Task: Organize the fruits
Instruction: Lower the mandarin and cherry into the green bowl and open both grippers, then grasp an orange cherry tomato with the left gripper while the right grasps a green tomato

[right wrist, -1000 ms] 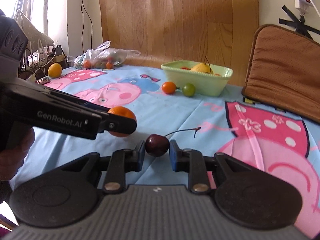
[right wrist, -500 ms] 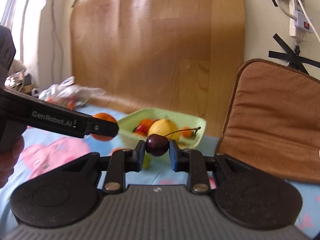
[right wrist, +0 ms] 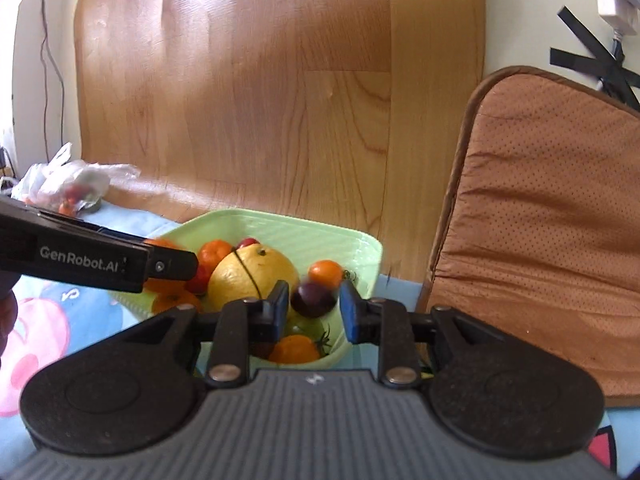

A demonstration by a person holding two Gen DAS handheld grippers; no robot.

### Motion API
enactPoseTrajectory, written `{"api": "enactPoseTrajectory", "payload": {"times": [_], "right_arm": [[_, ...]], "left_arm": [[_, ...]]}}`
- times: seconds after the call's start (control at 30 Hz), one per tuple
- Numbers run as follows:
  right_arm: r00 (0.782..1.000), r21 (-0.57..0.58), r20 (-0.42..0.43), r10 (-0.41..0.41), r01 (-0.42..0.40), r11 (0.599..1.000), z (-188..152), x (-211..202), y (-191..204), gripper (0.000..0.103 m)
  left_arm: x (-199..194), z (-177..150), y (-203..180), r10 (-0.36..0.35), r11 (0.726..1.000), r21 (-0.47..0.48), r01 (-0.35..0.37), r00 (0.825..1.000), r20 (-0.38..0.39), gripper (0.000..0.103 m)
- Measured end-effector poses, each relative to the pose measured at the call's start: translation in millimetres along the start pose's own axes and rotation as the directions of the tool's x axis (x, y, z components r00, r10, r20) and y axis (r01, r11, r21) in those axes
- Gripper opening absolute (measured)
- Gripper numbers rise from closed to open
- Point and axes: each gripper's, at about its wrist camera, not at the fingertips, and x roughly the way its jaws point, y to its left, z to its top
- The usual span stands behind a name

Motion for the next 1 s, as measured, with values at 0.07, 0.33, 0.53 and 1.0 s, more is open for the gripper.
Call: {"api": "enactPoseTrajectory", "payload": {"times": [0.07, 0.33, 0.53, 1.0], "right_arm": [[1.0, 0.018, 0.021, -0.002, 0.002, 1.0, 2.9, -9.4, -5.5, 0.035], [0.99, 0.128, -0.029, 0.136, -0.132, 0.983, -15.6, -63.9, -23.9, 0.036], [0.96, 0.15, -0.139, 0.242, -0.221, 0.964, -22.7, -44.5, 1.3, 0.037], [0.919, 0.416, -0.193, 0.344, -0.241, 0.877, -21.7, 0.1, 5.6, 0.036]], "left_arm": [[-14.8, 0.5, 3.2, -0.002, 1.0, -0.012, 0.002, 0.999, 0.038, 0.05], [-68.8, -33.0, 16.7, -0.054, 0.998, -0.033, 0.055, 0.998, 0.029, 0.053], [-50.7, -53.1, 5.5, -0.108, 0.994, -0.014, 0.108, 0.992, -0.069, 0.054], [-23.4, -61.3, -2.7, -0.068, 0.997, 0.034, 0.071, 0.994, -0.091, 0.03]]}}
